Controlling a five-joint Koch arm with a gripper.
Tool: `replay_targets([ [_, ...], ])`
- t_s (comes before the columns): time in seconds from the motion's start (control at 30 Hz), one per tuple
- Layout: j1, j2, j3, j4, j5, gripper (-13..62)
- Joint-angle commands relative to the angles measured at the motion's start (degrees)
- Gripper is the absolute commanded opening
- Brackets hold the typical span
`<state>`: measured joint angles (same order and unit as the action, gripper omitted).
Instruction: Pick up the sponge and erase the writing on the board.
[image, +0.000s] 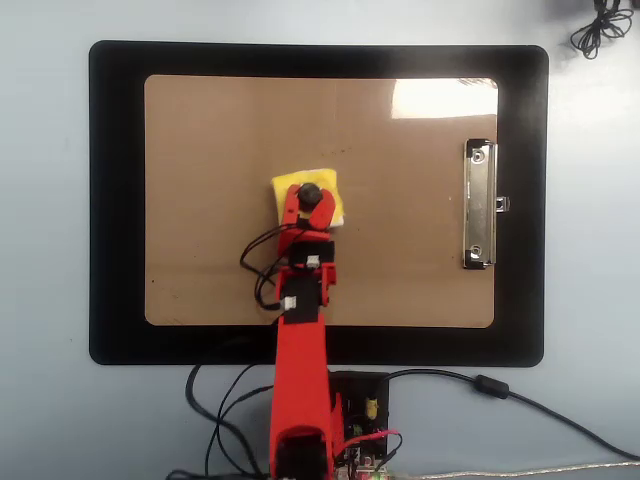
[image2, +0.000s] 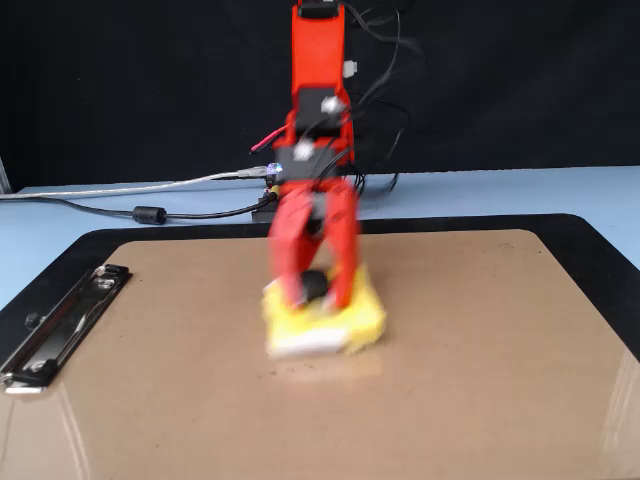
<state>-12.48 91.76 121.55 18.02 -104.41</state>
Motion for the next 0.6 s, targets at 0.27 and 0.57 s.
replay_targets([
  [0.27, -7.0, 6.3, 6.1, 5.7, -7.6, -8.0],
  [0.57, 2.0, -17.0, -15.9, 0.4, -4.2, -8.0],
])
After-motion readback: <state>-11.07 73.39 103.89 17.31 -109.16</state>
